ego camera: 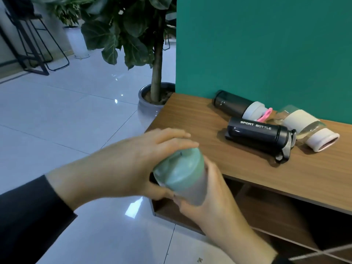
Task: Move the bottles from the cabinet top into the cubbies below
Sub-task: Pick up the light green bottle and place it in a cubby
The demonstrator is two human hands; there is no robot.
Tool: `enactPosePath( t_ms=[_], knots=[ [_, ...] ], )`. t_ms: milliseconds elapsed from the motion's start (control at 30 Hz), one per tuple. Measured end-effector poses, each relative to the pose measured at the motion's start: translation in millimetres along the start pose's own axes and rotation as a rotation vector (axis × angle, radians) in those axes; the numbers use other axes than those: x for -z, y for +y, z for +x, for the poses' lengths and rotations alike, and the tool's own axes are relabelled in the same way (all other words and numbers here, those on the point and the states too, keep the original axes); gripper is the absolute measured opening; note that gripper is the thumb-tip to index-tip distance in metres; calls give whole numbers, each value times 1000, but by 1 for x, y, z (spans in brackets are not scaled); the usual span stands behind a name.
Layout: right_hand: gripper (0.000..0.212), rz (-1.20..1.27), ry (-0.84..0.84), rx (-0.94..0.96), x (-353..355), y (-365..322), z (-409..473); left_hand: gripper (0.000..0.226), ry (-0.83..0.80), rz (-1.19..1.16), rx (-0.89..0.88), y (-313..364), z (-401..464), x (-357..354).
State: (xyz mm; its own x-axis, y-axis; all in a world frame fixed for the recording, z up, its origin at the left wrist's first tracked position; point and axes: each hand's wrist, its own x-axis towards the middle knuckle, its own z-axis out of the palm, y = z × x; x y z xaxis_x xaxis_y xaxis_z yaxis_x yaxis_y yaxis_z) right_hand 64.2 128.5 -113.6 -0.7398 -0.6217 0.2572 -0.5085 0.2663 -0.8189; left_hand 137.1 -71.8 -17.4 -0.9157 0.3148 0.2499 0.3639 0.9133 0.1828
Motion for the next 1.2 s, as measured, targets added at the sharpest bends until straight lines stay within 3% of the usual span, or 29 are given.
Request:
enactPosePath(
  t_ms=[67, 133, 200, 233, 300, 367, 400, 567, 767, 867, 933, 1000, 1100, 1200],
  knots=[
    [99, 28, -38, -67, -19, 16, -19, 91, 95, -231, 81, -3, -31, -25],
    [100, 92, -77, -183, -38, 34, -31, 72, 357, -474, 187, -3, -63, -67],
    [95, 166, -107, -317, -55, 50, -36, 48, 636, -664, 444, 3, -87, -116],
    [95, 191, -110, -370, -62, 59, -35, 47, 668, -736, 615, 7, -92, -139],
    [95, 234, -103, -425, -76, 78, -27, 62, 497, -862, 847, 13, -87, -178],
    [92, 295, -106, -447, -89, 95, -16, 73, 282, -1005, 908, 14, -70, -204],
    [90, 326, -110, -451, -94, 101, -11, 72, 258, -1074, 935, 12, -58, -212],
    [66, 354, -85, -482, -111, 121, 19, 81, 399, -1091, 996, -26, -18, -256],
    [76, 93, -298, -482, -91, 135, 16, 86, 399, -1016, 1015, -69, 1, -277],
    [44, 6, -345, -454, -75, 128, -8, 81, 394, -989, 1025, -85, 9, -280],
    [27, -10, -297, -369, -61, 116, -22, 72, 373, -995, 1000, -93, 13, -284],
    [20, 33, -186, -272, -45, 101, -28, 76, 352, -1018, 997, -98, 15, -288],
    [16, 121, -2, -119, -18, 77, -23, 86, 349, -1002, 1024, -105, 14, -295],
    [20, 94, 174, 36, 16, 56, -6, 68, 341, -985, 1037, -107, 15, -297]
  ],
)
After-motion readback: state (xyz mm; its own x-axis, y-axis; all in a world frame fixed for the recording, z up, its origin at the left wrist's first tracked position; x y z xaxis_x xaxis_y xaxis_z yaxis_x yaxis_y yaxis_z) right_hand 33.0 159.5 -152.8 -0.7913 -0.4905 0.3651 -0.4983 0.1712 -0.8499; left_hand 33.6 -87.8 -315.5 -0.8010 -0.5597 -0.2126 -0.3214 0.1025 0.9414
